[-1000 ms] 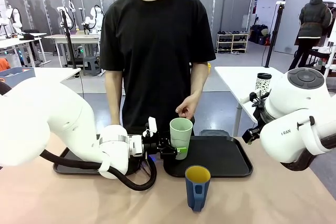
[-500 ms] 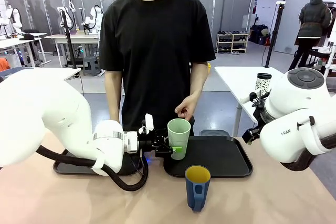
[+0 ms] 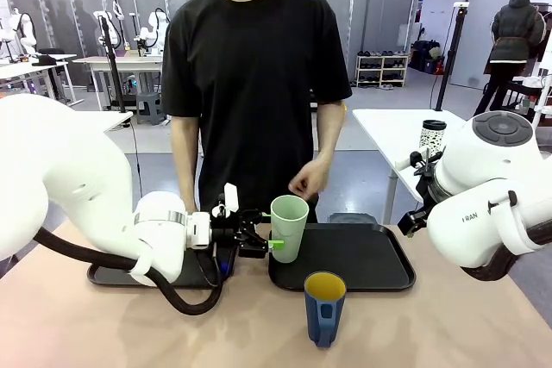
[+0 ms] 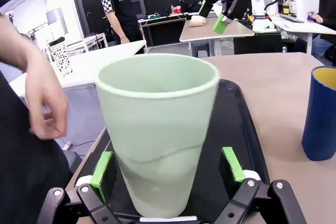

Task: Sort and store the cups by type.
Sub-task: Place the picked Reusable plastic cup into the Flat Tray indicated by the person.

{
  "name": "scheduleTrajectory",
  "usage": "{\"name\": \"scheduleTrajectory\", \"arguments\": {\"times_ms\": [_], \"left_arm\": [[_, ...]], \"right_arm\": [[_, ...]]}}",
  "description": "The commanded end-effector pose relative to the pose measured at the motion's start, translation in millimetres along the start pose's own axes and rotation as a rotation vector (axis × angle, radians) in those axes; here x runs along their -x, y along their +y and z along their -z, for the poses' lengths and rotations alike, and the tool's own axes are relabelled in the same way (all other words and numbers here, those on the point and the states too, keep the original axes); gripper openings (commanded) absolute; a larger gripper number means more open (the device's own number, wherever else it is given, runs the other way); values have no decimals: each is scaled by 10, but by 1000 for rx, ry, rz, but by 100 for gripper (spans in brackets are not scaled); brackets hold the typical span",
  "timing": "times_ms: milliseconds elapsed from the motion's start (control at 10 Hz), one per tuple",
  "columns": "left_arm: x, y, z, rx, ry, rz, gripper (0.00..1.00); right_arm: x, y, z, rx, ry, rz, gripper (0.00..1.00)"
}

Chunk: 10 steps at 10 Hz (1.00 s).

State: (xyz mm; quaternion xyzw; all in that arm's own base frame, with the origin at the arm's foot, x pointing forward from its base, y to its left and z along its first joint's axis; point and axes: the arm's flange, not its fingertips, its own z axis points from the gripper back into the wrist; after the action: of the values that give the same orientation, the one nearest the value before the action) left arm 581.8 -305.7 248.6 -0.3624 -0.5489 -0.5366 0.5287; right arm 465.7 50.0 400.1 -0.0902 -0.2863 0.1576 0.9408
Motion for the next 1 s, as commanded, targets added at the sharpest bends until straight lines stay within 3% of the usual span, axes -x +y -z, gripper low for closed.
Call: {"name": "scheduleTrajectory", "arguments": {"times_ms": [0,900], "left_arm": [[-29,-186,-162,-19,51,64,100],[-85,-474,-863,-79,93,64,100]], "right_arm": [[-6,0,6,-2,-2,0,100],[-6,0,6,-2,-2,0,100]]}}
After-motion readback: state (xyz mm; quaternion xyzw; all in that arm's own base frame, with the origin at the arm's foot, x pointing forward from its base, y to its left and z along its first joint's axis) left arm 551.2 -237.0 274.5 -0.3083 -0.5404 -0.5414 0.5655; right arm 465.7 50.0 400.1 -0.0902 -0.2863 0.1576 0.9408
